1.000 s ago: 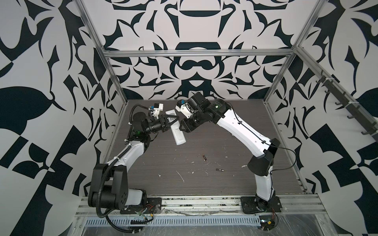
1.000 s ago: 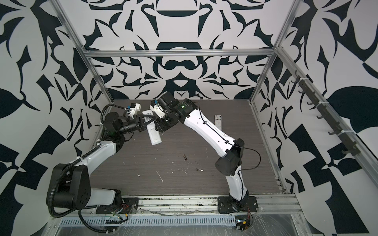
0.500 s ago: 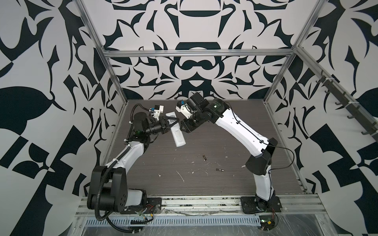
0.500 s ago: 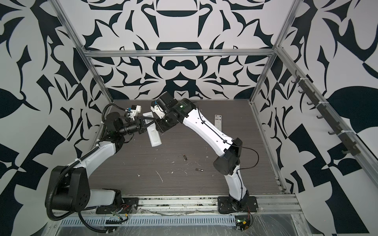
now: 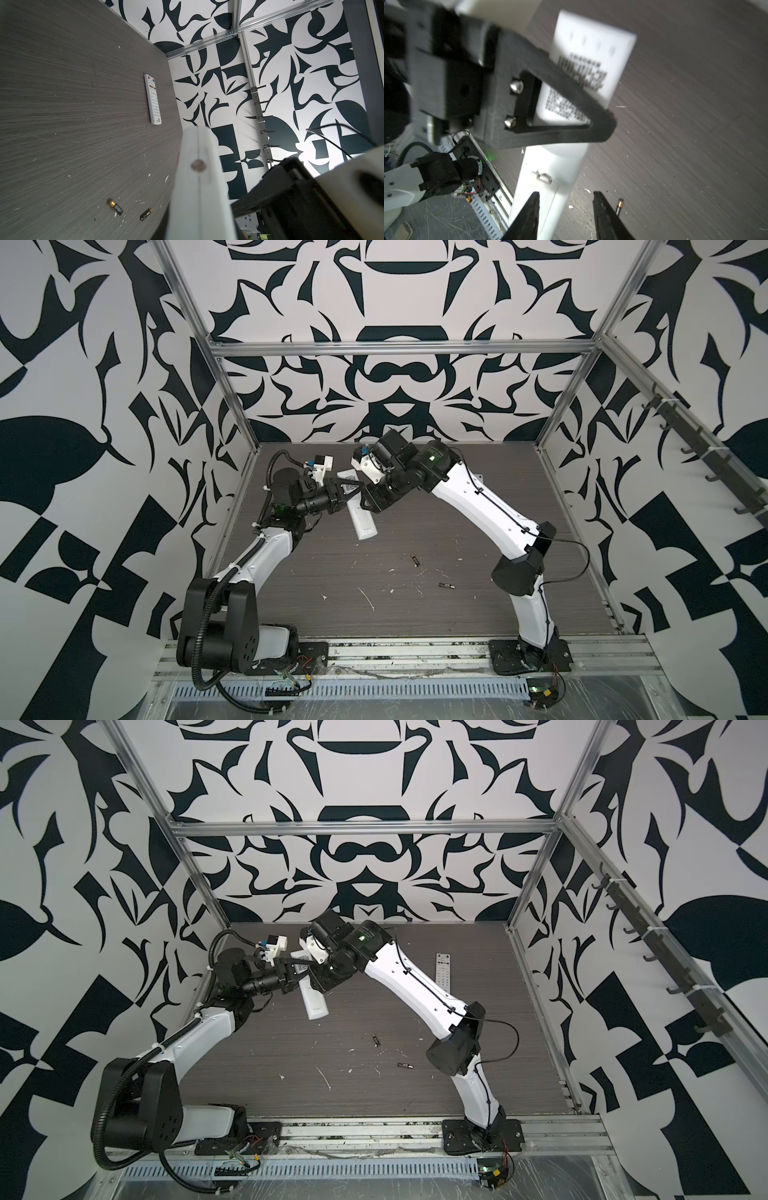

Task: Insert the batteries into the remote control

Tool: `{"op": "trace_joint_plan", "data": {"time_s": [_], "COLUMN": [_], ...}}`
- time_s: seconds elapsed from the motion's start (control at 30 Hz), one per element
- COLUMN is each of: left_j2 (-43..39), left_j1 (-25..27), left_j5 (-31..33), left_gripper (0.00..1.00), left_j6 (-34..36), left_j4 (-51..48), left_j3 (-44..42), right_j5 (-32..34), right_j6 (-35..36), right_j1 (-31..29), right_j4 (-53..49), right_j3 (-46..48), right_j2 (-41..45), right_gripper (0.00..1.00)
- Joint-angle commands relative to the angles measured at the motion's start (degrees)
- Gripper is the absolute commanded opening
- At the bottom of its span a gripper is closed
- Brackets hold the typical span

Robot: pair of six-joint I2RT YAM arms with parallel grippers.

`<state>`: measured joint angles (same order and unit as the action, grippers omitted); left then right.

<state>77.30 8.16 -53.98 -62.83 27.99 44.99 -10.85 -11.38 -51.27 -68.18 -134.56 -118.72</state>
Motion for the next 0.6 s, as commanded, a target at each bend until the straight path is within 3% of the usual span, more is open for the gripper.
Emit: {"op": "trace_joint_plan", "data": {"time_s": [0.0, 0.17, 0.57], "left_j2": [-1.5, -1.5, -1.6], "left_j1": [0.1, 0.1, 0.1], "left_j5": [-0.3, -0.2, -0.1], "left_gripper": [0.00, 0.00, 0.00], "left_j6": [0.3, 0.8, 1.7], "left_j4": [0.5, -0.3, -1.9], "left_j3": [2.3, 2.5, 3.1], "right_j5": [-0.9, 0.6, 3.7], "right_j6": [-1.2, -1.3, -3.9], "right_j1": [-0.4, -0.5, 0.3], "right_j4": [3.4, 5.3, 5.4], "right_j3": [4.2, 7.8, 6.0], "right_j2": [2.7, 3.4, 1.5], "right_gripper": [0.45, 0.45, 0.37]}}
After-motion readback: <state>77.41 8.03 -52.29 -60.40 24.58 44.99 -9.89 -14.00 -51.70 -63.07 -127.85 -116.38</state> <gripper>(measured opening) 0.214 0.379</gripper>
